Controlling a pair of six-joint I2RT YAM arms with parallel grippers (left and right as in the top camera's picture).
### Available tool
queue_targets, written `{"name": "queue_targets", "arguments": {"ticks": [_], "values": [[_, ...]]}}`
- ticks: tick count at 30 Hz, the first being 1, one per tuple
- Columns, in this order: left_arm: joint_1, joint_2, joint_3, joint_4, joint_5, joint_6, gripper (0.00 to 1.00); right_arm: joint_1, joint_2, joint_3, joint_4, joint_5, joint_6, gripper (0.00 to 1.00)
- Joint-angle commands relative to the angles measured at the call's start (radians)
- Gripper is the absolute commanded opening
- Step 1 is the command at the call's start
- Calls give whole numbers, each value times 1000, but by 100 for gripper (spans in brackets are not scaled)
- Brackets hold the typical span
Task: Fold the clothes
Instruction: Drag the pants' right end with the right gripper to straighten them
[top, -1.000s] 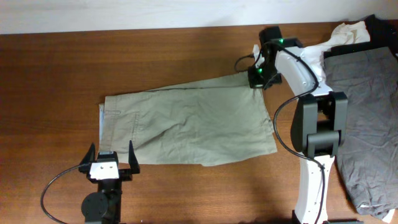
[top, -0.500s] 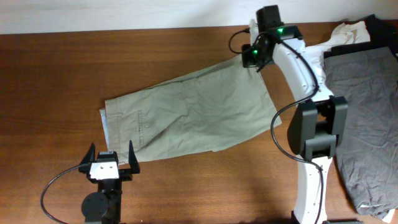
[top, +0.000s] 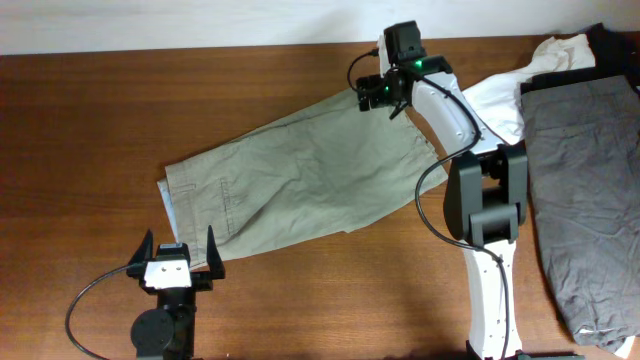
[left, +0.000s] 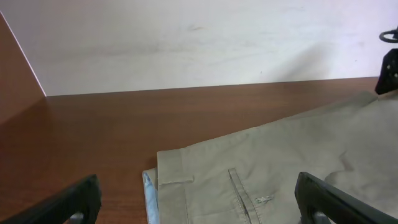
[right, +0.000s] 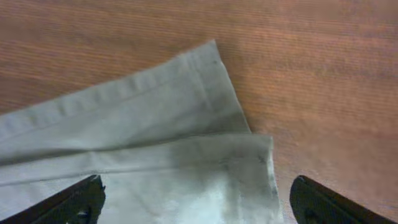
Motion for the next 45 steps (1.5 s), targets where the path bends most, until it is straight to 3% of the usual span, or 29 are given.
{"name": "queue_targets", "arguments": {"ticks": [1,7,11,13,15,18,22,24,32,33,35,45], "values": [[6,-5,-5,2,-11,16,99,-1,-40,34,-34,127,25,98],[6,-5,-5,2,-11,16,99,-9,-119,66,-311,165,-63,99],[6,-5,-5,2,-11,16,99,-64,-111,63,-456,43,-102,99],[6,-5,-5,2,-11,16,99,-101,-111,49,-471,-1,-114,98],[6,-5,-5,2,-11,16,99,-134,-109,17,-446,-38,-138,88],[6,-5,-5,2,-11,16,99,-160,-85,-11,-434,-35,-162,88],[6,-5,-5,2,-11,16,99,-177,-76,-54,-415,-36,-161,66],[6,-5,-5,2,-11,16,99,-177,-76,-67,-411,-39,-161,47],[6,-5,-5,2,-11,16,99,-177,-76,-240,-317,-80,-164,39],[6,-5,-5,2,-11,16,99,-177,-76,-242,-318,-79,-164,31],[6,-5,-5,2,-11,16,99,-177,-76,-242,-318,-79,-160,5],[6,-5,-5,3,-7,16,99,-190,-91,-242,-481,64,124,4]]}}
